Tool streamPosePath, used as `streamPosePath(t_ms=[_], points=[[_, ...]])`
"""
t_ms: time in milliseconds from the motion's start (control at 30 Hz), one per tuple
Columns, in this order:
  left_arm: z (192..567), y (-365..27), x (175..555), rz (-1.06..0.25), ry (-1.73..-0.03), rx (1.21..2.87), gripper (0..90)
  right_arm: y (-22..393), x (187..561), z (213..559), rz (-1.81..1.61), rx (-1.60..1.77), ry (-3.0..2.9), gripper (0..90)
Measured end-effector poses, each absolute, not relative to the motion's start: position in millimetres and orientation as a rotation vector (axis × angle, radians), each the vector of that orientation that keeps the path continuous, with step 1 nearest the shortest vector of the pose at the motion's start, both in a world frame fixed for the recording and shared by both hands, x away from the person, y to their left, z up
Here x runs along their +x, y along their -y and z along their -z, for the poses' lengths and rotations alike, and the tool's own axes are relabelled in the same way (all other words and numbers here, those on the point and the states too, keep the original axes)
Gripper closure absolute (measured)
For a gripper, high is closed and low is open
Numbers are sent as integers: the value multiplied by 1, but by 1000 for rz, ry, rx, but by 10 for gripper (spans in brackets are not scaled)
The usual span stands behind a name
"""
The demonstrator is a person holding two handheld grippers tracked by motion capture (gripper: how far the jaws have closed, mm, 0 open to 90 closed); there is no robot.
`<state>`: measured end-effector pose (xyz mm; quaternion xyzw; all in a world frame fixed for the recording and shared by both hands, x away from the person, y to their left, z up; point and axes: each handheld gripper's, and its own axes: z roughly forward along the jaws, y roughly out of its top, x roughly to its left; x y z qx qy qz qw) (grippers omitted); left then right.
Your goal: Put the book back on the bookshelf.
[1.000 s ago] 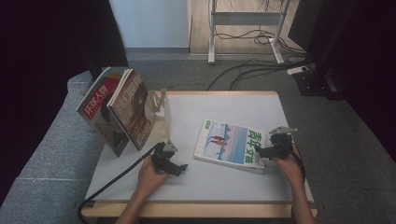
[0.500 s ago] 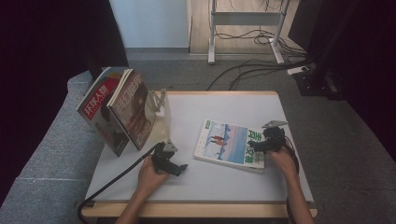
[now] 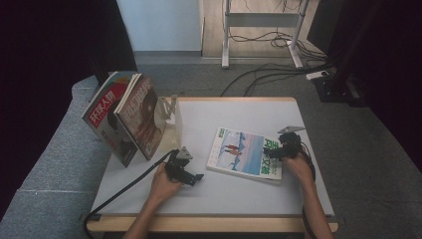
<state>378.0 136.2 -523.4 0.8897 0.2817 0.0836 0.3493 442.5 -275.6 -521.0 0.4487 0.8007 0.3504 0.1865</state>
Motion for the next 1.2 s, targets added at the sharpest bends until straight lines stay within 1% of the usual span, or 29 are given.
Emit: streamPosePath(t_ms=[333, 367, 500, 600, 767, 867, 967, 1200], points=[[523, -104, 390, -146, -640, 2289, 31, 283, 454, 525, -1050, 1302, -2271, 0], [523, -101, 392, -109, -637, 2287, 35, 283, 455, 526, -1062, 1306, -2272, 0], [527, -92, 395, -129, -629, 2307, 39, 283, 458, 528, -1088, 1315, -2276, 0], [526, -90, 397, -118, -630, 2307, 38, 283, 458, 528, -1090, 1320, -2272, 0], [527, -82, 395, -139, -589, 2334, 36, 282, 458, 528, -1088, 1318, -2269, 0], [527, -81, 394, -148, -594, 2336, 30, 282, 457, 528, -1085, 1317, -2267, 0], [526, -82, 395, -120, -622, 2327, 15, 280, 456, 528, -1078, 1323, -2269, 0], [526, -82, 388, -165, -631, 2363, 0, 275, 448, 528, -1079, 1326, -2254, 0]])
